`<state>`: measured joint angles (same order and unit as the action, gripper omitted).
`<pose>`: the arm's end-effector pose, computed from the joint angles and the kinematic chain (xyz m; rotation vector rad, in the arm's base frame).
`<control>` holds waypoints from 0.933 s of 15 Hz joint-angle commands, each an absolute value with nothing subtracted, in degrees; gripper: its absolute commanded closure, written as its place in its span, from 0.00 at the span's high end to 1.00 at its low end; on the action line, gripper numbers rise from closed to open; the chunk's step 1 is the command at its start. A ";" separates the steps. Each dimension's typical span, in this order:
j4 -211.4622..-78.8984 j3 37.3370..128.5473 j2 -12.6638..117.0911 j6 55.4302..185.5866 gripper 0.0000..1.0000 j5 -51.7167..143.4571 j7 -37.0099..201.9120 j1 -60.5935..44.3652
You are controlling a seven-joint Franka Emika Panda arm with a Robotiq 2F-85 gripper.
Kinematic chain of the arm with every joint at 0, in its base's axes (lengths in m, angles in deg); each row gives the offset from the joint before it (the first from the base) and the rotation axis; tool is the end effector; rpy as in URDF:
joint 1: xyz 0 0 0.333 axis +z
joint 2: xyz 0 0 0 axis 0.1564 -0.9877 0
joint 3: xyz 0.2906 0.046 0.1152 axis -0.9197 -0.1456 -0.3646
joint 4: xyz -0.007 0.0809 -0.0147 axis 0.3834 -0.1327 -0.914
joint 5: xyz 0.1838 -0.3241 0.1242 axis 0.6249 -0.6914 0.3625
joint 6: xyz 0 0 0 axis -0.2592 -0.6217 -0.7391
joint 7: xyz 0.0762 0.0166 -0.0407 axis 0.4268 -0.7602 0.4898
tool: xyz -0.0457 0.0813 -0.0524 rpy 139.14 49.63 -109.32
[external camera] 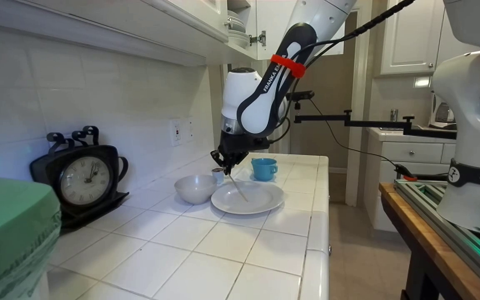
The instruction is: Use the stirrer on the plate to stir the contents in the bowl then place it back on the plate
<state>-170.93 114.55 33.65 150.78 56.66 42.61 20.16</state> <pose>0.6158 -0.0619 0.2183 2.6626 -1.2411 0.5901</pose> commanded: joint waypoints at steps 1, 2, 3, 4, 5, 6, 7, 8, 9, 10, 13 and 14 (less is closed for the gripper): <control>-170.69 110.65 35.59 148.69 0.01 53.59 41.54 16.15; -170.65 109.78 35.71 148.36 0.01 53.41 41.60 15.38; -170.49 108.85 35.70 148.00 0.01 53.31 41.76 14.49; -170.41 108.28 35.66 147.77 0.01 53.00 41.52 14.00; -170.36 107.33 35.85 147.47 0.01 52.73 41.66 13.18; -170.39 106.57 35.95 147.90 0.01 52.52 41.71 12.55; -170.34 105.76 36.26 147.61 0.31 52.47 41.84 11.87; -170.33 105.14 36.53 147.38 0.31 52.29 41.98 11.37; -170.42 104.67 36.78 147.41 0.38 52.07 41.91 10.95; -170.54 104.30 37.14 147.37 0.45 51.75 41.93 10.65; -171.02 103.94 38.45 147.32 0.68 51.11 41.67 10.16; -171.23 103.83 39.11 147.08 0.75 50.76 41.81 9.95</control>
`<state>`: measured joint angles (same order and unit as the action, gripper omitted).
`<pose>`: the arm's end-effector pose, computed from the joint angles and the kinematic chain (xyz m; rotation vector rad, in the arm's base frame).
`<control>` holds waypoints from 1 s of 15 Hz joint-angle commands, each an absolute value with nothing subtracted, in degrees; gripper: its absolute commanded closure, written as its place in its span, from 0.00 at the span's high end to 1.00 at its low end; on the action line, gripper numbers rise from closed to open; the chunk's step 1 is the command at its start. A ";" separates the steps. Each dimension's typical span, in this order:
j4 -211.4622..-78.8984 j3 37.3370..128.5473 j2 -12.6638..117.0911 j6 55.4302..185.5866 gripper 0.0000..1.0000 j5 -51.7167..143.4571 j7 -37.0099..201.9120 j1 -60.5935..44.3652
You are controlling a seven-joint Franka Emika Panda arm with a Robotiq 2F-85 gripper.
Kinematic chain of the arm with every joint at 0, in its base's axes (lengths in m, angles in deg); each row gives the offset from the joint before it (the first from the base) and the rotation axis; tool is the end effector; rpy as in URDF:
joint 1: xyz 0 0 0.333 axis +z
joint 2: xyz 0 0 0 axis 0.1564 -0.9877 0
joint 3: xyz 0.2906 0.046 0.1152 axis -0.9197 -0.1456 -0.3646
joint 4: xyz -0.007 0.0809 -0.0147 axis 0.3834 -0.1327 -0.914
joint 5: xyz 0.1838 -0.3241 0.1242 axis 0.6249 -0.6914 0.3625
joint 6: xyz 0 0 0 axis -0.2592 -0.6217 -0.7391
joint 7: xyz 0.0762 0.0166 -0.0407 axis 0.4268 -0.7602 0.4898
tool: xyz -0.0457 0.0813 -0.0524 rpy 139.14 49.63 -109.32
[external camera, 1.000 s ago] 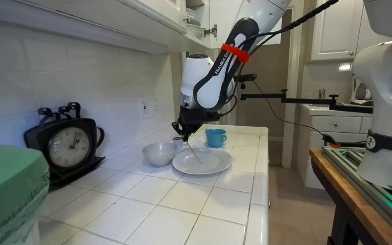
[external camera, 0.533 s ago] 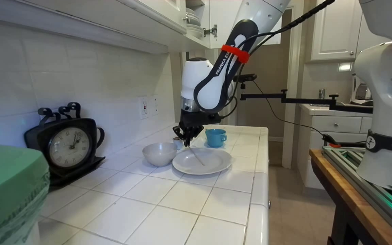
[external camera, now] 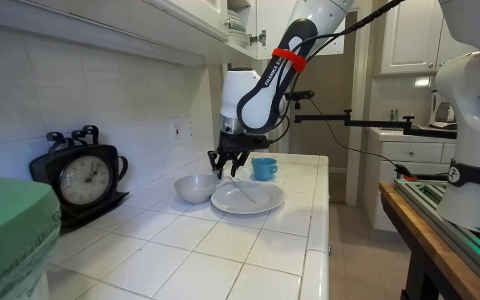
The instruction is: Use the stirrer on the plate to stir the contents in the bowl then place it back on the plate
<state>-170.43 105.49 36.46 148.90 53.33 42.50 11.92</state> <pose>0.6169 -0.0542 0.2158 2.7423 -1.2422 0.5158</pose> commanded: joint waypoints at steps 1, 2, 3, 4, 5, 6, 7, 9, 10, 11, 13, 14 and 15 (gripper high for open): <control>-171.49 103.86 39.86 146.73 0.81 50.33 41.81 9.83; -171.80 103.44 40.82 145.97 0.90 49.94 42.28 9.37; -172.01 103.29 41.64 145.09 0.97 49.32 42.28 9.14; -172.18 102.90 42.54 144.11 1.00 48.67 42.38 8.74; -172.53 102.27 43.60 142.97 1.00 48.14 42.79 8.19; -172.79 101.48 44.60 142.02 1.00 47.59 43.15 7.51; -173.20 100.94 45.66 141.09 1.00 46.75 43.24 7.11; -174.39 99.34 48.15 139.78 1.00 45.20 43.95 5.93; -175.22 98.11 49.77 138.94 1.00 44.81 44.95 4.96; -176.03 97.21 51.24 138.48 1.00 44.38 45.27 4.34; -178.13 94.13 54.97 135.75 1.00 45.08 48.35 2.02; -179.36 92.05 57.09 133.97 1.00 46.78 51.28 0.33; -180.43 90.52 58.79 132.58 1.00 47.85 53.43 -0.94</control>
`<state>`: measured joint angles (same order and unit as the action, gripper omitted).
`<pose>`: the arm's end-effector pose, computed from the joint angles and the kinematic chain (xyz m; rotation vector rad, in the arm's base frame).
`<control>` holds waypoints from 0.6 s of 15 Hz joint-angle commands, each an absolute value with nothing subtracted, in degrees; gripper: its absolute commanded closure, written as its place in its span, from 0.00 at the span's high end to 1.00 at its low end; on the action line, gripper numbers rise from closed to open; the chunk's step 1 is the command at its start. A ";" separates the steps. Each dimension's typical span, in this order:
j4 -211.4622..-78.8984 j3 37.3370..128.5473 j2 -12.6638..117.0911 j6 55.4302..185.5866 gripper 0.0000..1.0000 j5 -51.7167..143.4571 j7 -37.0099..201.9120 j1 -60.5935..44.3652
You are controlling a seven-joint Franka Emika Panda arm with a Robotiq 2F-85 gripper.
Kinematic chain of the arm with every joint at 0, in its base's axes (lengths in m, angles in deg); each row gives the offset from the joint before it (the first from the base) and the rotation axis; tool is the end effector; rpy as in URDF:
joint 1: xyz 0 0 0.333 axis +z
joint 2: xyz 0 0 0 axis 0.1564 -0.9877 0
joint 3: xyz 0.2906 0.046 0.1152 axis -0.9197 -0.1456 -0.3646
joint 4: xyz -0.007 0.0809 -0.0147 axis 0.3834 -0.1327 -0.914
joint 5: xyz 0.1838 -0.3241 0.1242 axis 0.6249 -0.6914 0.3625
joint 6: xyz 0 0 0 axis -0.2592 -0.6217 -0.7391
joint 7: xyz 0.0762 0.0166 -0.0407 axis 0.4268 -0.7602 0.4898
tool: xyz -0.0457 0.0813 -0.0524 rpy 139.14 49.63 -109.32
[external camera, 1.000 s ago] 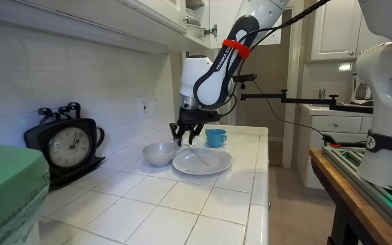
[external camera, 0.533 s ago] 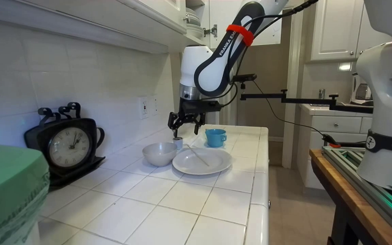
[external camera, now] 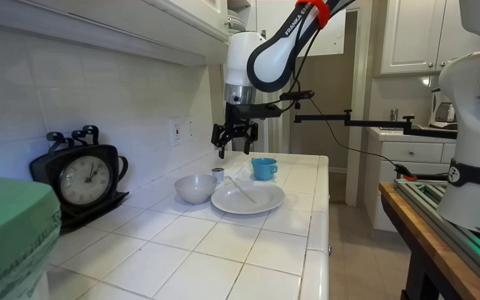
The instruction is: Use the stirrer on the plate to stir the contents in the bowl then place it back on the plate
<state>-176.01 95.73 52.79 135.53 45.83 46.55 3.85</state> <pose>0.5844 -0.0355 0.2953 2.8870 -1.0777 0.3355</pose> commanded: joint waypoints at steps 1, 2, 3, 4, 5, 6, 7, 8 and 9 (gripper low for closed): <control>-181.49 88.69 60.66 130.63 1.00 49.89 56.99 -2.56; -182.36 87.29 62.04 129.35 1.00 51.98 60.30 -3.93; -183.27 85.75 63.44 127.57 1.00 55.43 64.49 -5.13; -180.54 86.79 60.34 128.98 1.00 50.21 56.51 -4.16; -181.47 85.74 61.68 127.92 1.00 52.14 59.35 -5.14; -182.04 85.20 62.49 127.48 1.00 52.94 60.67 -5.64; -182.40 84.96 62.82 127.46 1.00 53.23 61.26 -5.84; -182.51 84.93 62.80 127.46 1.00 53.36 61.52 -5.86; -182.53 84.91 62.77 127.46 1.00 53.42 61.62 -5.86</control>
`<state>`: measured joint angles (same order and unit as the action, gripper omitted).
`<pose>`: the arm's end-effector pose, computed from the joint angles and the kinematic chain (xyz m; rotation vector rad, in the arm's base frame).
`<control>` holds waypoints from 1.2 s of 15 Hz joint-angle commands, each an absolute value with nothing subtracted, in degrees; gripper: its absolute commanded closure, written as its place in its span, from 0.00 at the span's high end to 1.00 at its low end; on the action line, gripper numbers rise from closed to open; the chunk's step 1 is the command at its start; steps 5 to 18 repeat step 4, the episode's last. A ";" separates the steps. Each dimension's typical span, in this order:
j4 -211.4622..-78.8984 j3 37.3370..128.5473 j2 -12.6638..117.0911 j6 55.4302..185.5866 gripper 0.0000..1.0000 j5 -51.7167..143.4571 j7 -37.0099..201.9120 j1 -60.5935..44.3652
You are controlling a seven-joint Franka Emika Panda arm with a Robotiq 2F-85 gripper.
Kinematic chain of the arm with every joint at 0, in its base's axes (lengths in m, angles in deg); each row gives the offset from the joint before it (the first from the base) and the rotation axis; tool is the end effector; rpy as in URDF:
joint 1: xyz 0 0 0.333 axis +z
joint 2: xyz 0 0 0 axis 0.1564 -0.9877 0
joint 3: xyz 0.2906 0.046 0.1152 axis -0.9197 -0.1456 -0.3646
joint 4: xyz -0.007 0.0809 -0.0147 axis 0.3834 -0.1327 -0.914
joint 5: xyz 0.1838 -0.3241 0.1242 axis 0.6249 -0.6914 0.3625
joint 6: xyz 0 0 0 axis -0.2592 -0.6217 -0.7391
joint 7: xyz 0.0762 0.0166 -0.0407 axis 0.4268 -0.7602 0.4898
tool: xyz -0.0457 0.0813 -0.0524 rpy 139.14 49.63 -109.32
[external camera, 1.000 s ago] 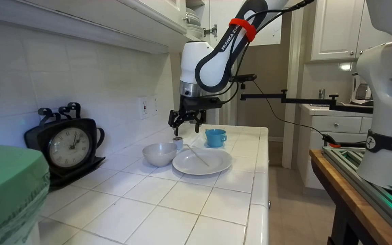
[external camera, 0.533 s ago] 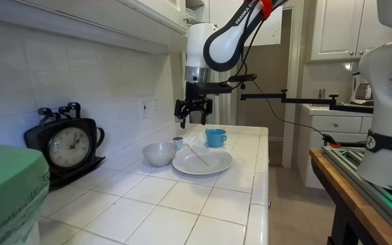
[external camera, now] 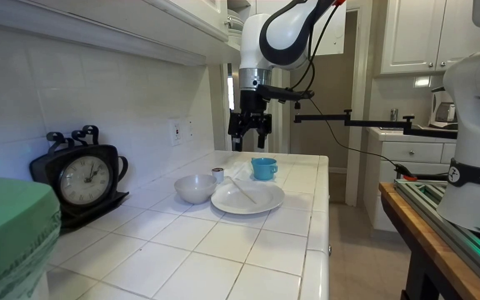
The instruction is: Use the stirrer on the plate to stir the contents in the bowl then place it back on the plate
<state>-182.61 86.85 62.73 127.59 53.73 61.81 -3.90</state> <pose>0.5391 -0.0261 0.3241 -2.9596 0.8385 -0.1439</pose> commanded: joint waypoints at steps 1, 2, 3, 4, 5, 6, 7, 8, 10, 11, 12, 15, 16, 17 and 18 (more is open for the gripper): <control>-182.53 84.90 62.77 127.46 1.00 53.44 61.69 -5.86; -182.53 84.90 62.77 127.46 1.00 53.46 61.78 -5.87; -182.53 84.89 62.77 127.46 1.00 53.48 61.89 -5.88; -182.53 84.89 62.77 127.46 1.00 53.49 61.95 -5.88; -182.53 84.89 62.77 127.46 1.00 53.49 61.95 -5.88; -182.53 84.89 62.77 127.46 1.00 53.49 61.95 -5.88; -182.53 84.89 62.77 127.46 1.00 53.49 61.95 -5.88; -182.53 84.89 62.77 127.46 1.00 53.49 61.95 -5.88; -182.53 84.89 62.77 127.46 1.00 53.49 61.95 -5.88; -182.53 84.89 62.77 127.46 1.00 53.49 61.95 -5.88; -182.53 84.89 62.77 127.46 1.00 53.49 61.95 -5.88; -182.53 84.89 62.77 127.46 1.00 53.49 61.95 -5.88; -182.53 84.89 62.77 127.46 1.00 53.49 61.95 -5.88; -182.53 84.89 62.77 127.46 1.00 53.49 61.95 -5.88; -182.53 84.89 62.77 127.46 1.00 53.49 61.95 -5.88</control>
